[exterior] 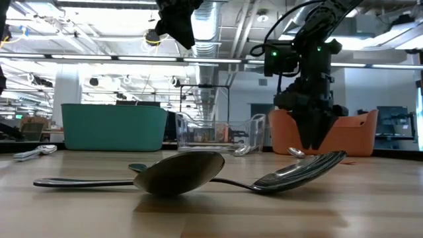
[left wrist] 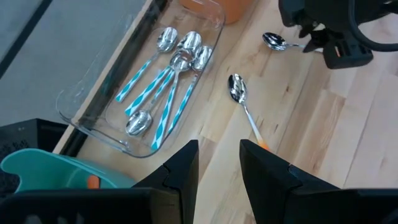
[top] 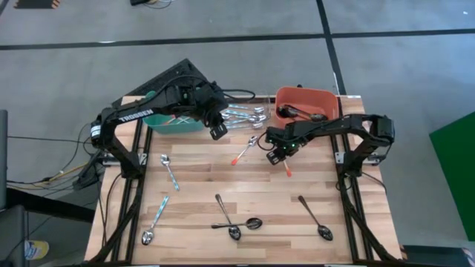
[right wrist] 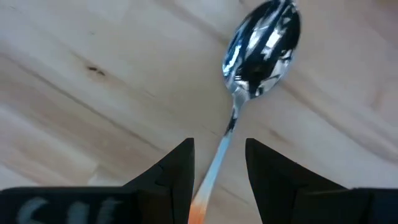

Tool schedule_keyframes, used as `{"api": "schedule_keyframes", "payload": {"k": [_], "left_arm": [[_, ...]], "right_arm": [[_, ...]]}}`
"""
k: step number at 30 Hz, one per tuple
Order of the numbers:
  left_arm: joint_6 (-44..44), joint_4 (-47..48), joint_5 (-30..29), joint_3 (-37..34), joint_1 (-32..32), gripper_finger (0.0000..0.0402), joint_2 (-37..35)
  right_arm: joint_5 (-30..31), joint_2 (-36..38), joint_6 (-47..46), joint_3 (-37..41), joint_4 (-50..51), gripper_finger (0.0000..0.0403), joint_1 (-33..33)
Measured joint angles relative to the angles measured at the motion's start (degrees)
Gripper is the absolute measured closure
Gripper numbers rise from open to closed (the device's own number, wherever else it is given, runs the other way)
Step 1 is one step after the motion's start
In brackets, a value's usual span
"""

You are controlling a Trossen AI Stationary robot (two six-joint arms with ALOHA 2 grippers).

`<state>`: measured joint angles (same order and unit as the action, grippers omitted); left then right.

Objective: Sort silverware by color (type)
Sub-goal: Put the orange spoon into the green bin

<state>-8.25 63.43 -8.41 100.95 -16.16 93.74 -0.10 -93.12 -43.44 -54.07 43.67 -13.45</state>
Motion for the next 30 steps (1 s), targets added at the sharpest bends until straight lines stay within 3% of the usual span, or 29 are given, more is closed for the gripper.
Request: {"api": "schedule_keyframes", "payload": {"k": [18, 22, 28, 30], "left_arm": [[0.42, -1.93, 0.00, 0.00, -0.02, 0.0297, 0.13], [0.43, -2.96, 0.01, 0.00, -0.02, 0.0297, 0.13], [0.42, -2.75, 0.00, 0.00, -0.02, 0.0297, 0.13], [0.42, -2.34, 0.00, 0.00, -0.02, 0.0297, 0.13]], "right_arm": [[2.12, 0.17, -2.14, 6.37, -7.08, 0.0245, 0.67], [2.86, 0.17, -2.12, 6.39, -6.75, 0.0283, 0.67], [3.25, -1.54, -0.82, 6.35, -6.96, 0.0380, 0.70], [3.30, -2.88, 0.58, 6.16, -6.68, 0.0390, 0.91]]}}
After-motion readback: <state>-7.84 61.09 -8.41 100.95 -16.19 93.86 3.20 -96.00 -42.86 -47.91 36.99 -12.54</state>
